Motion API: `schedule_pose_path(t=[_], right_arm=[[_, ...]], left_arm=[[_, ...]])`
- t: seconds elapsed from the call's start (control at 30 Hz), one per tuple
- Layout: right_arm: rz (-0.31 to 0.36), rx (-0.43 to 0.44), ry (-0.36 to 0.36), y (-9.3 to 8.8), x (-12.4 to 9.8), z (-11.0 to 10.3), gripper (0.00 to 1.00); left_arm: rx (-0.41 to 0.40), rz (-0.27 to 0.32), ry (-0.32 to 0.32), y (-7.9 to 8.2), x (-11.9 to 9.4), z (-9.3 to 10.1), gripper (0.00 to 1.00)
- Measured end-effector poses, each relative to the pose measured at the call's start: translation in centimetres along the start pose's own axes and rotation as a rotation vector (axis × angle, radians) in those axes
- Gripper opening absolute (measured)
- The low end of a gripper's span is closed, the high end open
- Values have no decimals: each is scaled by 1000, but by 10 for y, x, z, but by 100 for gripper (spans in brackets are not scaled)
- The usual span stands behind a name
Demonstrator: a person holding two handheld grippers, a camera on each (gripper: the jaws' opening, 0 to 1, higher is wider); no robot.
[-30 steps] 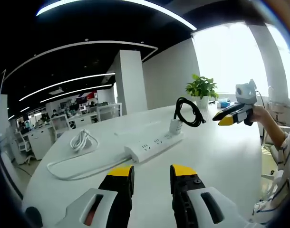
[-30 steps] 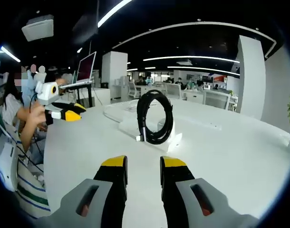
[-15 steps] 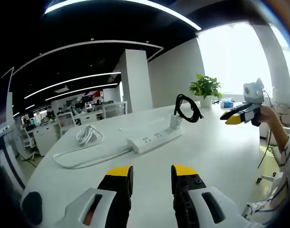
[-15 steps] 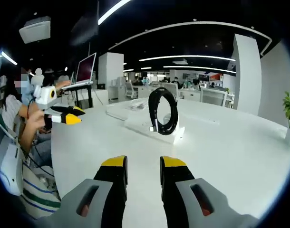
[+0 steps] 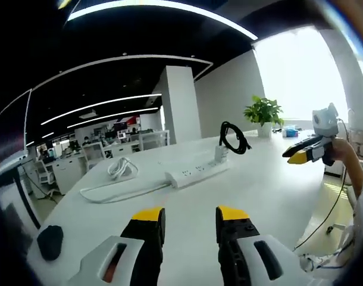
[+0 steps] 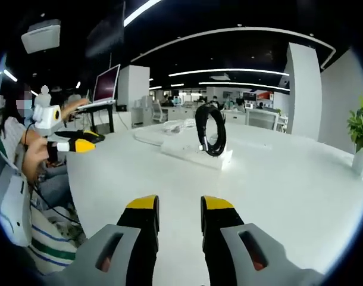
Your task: Straighten the power strip on the desk, plug the charger into it
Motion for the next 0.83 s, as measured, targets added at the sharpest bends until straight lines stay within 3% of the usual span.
schedule_pose_path(t=[0.2,0.37,0.57,0.83], right_arm=[[1,33,-28,-7,-10,-10,29],[17,11,-114,-7,-23,-9,30],[38,24,-148,-5,-35,-9,31],[43,44,-196,-11,-43,-6,32]], left_arm=[[-5,18,45,-1,-11,6,34],[0,19,92,-3,-19,9,35],[-3,16,136,-6,-24,9,36],[-32,20,157,-12,-27,13,38]])
Point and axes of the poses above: the point that each gripper's makers call its tool centre point, and the gripper's own axes: x roughly forward along the fingers, z roughly to its right, y roughly out of its top, the point moved 10 cm from there along -x, roughly backward along the fingers, and after that the axes turned 4 degrees about z, right-handed, at the moved point
